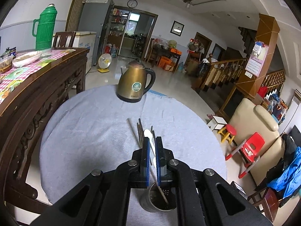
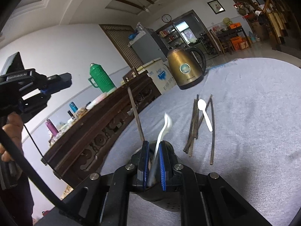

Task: Organize utensils
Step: 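Release the white spoon into the cup with the right tool while the left tool holds chopsticks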

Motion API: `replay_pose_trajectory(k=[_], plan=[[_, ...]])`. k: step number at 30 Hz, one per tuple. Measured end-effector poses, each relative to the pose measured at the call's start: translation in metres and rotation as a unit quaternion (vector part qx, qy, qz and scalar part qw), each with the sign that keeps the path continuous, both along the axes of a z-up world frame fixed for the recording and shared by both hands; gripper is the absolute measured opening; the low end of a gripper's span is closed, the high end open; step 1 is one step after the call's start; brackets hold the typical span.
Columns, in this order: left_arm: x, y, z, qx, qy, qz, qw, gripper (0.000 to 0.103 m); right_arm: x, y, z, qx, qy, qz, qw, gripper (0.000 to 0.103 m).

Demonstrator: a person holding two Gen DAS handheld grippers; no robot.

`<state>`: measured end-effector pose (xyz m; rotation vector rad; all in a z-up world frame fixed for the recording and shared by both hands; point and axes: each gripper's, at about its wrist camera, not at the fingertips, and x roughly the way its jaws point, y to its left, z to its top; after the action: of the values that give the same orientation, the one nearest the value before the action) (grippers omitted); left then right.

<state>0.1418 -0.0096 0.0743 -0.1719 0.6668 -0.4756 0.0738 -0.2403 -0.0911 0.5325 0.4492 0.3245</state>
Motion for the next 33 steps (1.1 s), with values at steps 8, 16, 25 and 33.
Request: replay_pose_trajectory(k=[8, 16, 25, 33], plan=[[0.016, 0.004, -0.028, 0.011, 0.054, 0.007, 0.9984, 0.006, 0.0, 0.004, 0.002, -0.022, -0.001, -0.003, 1.0, 0.011], [0.056, 0.011, -0.083, -0.013, 0.162, 0.01, 0.9866, 0.035, -0.001, 0.005, 0.001, -0.026, -0.003, -0.005, 1.0, 0.012], [0.097, -0.008, -0.089, -0.044, 0.174, 0.005, 0.9838, 0.064, -0.002, 0.005, 0.002, -0.031, -0.008, -0.005, 0.999, 0.011], [0.137, -0.031, -0.12, -0.06, 0.241, -0.009, 0.9685, 0.053, -0.002, 0.003, 0.002, -0.028, -0.01, -0.004, 1.0, 0.009]])
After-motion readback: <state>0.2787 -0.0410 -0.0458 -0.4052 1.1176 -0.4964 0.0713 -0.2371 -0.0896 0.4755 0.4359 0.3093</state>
